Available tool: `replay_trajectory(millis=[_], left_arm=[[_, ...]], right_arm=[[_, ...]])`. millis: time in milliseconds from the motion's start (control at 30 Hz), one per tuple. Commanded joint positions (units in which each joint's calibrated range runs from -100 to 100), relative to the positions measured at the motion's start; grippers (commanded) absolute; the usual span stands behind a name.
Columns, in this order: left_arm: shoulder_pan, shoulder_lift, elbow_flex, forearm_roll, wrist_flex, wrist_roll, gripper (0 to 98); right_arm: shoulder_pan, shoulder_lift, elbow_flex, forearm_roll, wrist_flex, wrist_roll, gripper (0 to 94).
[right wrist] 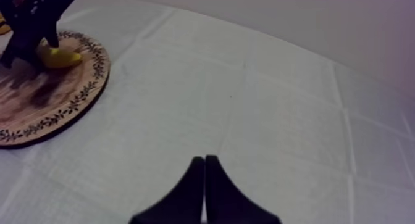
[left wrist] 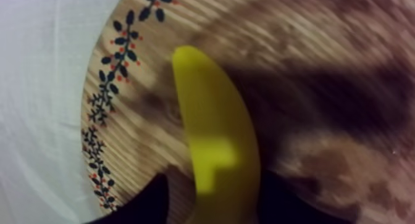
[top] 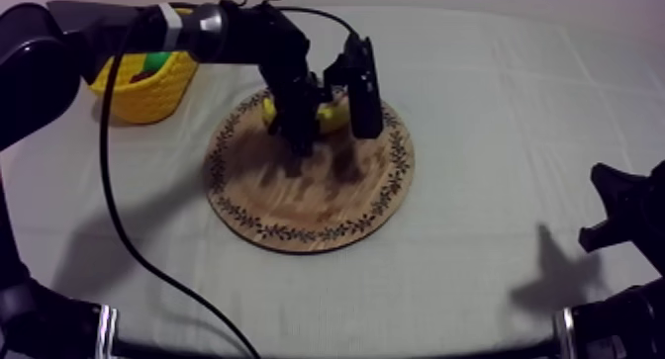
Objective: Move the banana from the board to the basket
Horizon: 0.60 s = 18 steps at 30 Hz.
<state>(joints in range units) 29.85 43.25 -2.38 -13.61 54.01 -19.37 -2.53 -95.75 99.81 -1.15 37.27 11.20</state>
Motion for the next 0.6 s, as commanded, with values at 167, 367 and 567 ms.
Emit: replay_trajectory(millis=[167,367,567], left_arm=[[-0.42,0.20,-1.33,-0.13,0.10,0.08,33.7],[-0.94,-2.22,-0.51,0.04,0.41,0.11,30.7],[-1.61,-9.25,3.17,0.68,2.07,0.04,31.2]], right_arm=[[0.00,0.00,-0.03,0.00,-0.01,0.01,0.3],[0.00,0.00,-0.03,0.00,-0.01,0.01,0.3],[0.00,0.00,-0.03,0.00,-0.01,0.01,0.3]])
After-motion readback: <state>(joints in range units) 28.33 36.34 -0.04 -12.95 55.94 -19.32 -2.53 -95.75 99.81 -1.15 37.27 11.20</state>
